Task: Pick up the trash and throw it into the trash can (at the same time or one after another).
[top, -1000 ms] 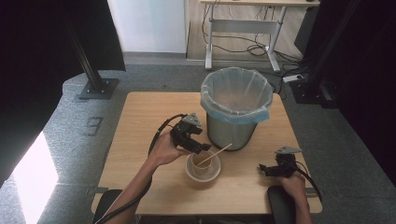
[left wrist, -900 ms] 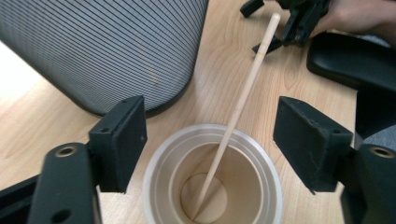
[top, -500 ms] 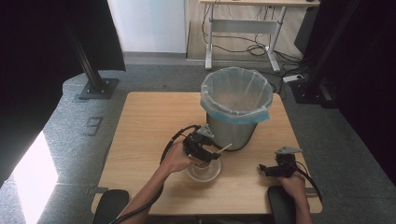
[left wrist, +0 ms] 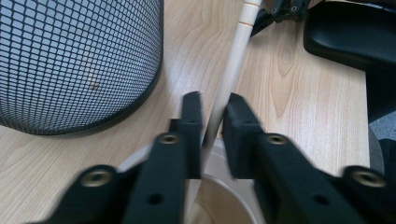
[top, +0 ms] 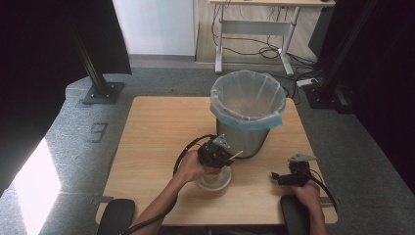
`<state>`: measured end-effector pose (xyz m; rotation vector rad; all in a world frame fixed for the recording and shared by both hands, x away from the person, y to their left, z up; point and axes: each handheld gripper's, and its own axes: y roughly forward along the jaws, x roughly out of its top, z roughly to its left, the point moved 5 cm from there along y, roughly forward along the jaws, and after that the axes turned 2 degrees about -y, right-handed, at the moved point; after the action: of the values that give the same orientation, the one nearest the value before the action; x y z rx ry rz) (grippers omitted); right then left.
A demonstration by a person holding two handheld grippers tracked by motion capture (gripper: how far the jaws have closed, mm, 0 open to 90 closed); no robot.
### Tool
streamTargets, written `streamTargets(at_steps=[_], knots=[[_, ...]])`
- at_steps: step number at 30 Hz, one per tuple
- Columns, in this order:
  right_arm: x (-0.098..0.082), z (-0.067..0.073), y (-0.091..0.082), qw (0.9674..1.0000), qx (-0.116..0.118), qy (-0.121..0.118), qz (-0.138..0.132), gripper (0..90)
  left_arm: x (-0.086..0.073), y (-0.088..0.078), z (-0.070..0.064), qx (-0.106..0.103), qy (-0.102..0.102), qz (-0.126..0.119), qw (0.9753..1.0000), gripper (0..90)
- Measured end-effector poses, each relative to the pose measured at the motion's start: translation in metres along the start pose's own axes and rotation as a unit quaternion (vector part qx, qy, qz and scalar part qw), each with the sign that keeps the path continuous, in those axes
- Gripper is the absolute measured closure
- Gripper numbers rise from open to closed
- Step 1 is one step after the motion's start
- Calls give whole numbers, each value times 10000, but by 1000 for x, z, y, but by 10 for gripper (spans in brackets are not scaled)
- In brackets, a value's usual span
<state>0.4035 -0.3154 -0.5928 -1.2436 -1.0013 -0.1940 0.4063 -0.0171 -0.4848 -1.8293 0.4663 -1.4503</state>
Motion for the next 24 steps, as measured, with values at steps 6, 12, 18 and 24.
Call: streamTargets(at_steps=[6,12,18,24], knots=[[0,0,0,10000,2,2,0,0,3,-8,2,-65,-115,-152,9998,857],[0,0,0,10000,-1,-1,-1,0,8,-27,3,0,-140,-344,9993,857],[0,0,0,10000,-1,-1,-1,0,12,-44,1,112,1,-410,9991,856],[0,0,0,10000,-1,-1,-1,0,20,-57,-4,160,93,-470,9987,857]])
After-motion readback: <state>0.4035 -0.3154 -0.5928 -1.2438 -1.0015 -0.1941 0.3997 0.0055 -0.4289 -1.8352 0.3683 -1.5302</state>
